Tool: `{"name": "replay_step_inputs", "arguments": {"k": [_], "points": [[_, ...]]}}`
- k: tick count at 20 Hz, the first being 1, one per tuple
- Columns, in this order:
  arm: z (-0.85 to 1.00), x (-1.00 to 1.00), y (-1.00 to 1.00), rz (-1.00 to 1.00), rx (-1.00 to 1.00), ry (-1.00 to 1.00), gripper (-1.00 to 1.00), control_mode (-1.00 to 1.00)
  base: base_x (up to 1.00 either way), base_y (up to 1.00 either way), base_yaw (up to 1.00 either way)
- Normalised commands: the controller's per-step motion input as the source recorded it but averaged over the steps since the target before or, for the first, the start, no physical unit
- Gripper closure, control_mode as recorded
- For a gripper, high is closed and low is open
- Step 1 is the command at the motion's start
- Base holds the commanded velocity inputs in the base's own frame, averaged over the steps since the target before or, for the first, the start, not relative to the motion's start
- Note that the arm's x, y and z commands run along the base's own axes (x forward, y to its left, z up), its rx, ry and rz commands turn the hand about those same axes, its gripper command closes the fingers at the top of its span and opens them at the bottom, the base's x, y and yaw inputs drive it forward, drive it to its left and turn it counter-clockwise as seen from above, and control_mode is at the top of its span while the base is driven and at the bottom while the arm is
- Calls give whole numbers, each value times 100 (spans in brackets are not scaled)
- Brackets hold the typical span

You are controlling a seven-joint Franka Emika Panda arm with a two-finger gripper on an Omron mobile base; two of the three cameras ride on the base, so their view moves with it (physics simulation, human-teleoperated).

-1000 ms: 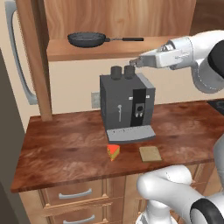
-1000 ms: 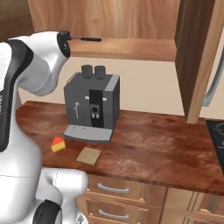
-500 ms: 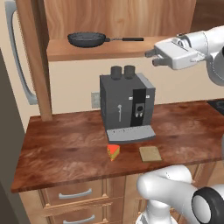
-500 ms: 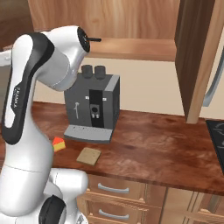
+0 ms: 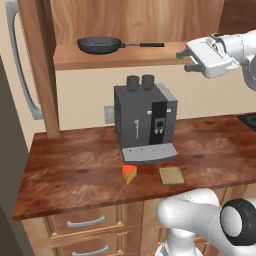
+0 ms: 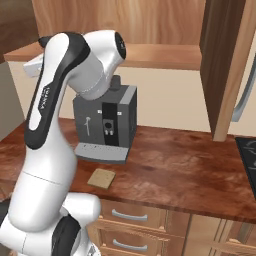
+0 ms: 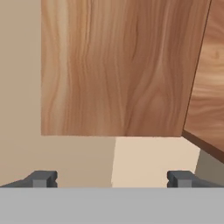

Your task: Pick the pan from the cabinet and place it on the stove. Then turn on the stove burner for the pan.

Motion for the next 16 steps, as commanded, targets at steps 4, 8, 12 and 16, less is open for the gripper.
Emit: {"name": "replay_step_inputs", "arguments": {"k": [4, 8, 12, 16], "points": [[1, 38, -35, 0, -1, -4, -100, -100, 0, 0, 0], [5, 45, -25, 0, -1, -1, -100, -100, 0, 0, 0], [7, 50, -22, 0, 0, 0, -100, -100, 0, 0, 0], [3, 42, -18, 0, 0, 0, -100, -100, 0, 0, 0]]}}
